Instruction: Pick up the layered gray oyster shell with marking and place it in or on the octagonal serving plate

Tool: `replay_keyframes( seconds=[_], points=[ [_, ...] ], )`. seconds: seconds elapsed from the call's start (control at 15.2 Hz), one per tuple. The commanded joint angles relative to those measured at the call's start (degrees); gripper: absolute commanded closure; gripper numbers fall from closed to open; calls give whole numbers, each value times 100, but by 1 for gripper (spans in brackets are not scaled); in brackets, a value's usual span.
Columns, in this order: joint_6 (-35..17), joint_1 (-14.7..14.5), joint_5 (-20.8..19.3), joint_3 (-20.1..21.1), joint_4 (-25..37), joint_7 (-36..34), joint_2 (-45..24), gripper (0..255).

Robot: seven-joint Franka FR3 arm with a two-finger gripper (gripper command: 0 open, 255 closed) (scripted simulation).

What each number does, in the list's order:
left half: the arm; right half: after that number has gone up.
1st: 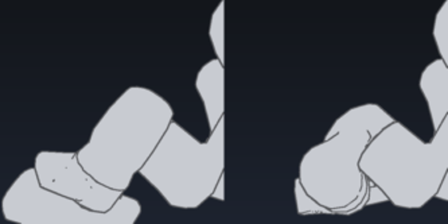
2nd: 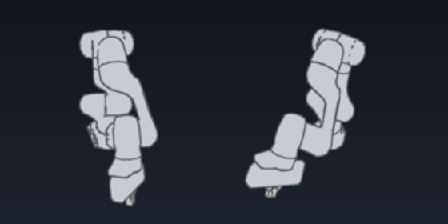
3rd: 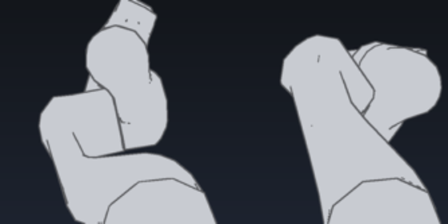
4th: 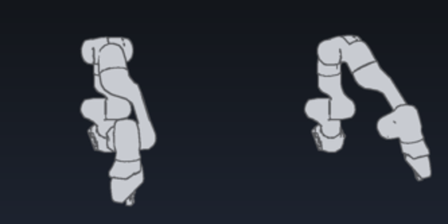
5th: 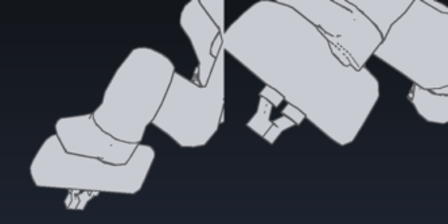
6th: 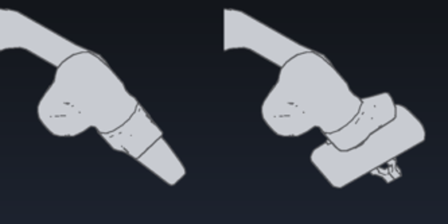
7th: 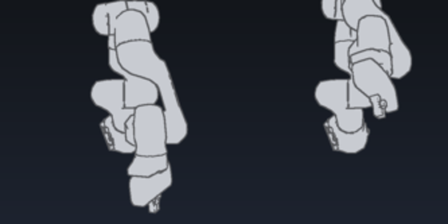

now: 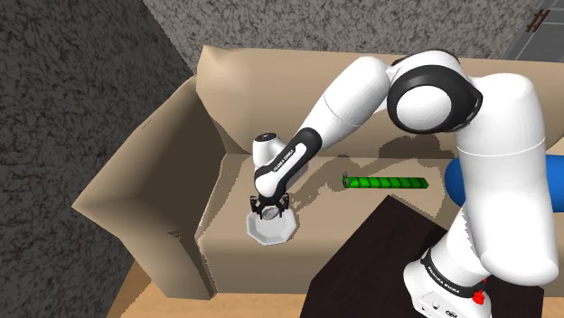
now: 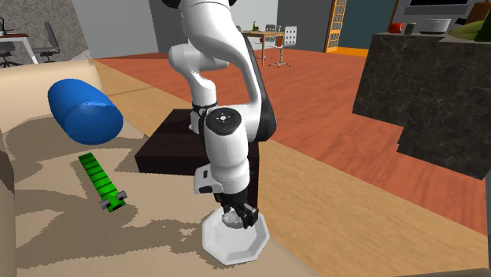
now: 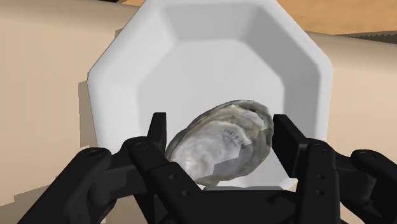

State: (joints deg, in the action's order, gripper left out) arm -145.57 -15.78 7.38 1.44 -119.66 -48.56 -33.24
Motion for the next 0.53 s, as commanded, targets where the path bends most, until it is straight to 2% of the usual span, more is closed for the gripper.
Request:
replay_keyframes(
  seconds=[0.0,0.46],
  points=[
    [-116,8,9,6,20,20,-135,255],
    [-306,15,23,18,119,46,-425,255]
  ],
)
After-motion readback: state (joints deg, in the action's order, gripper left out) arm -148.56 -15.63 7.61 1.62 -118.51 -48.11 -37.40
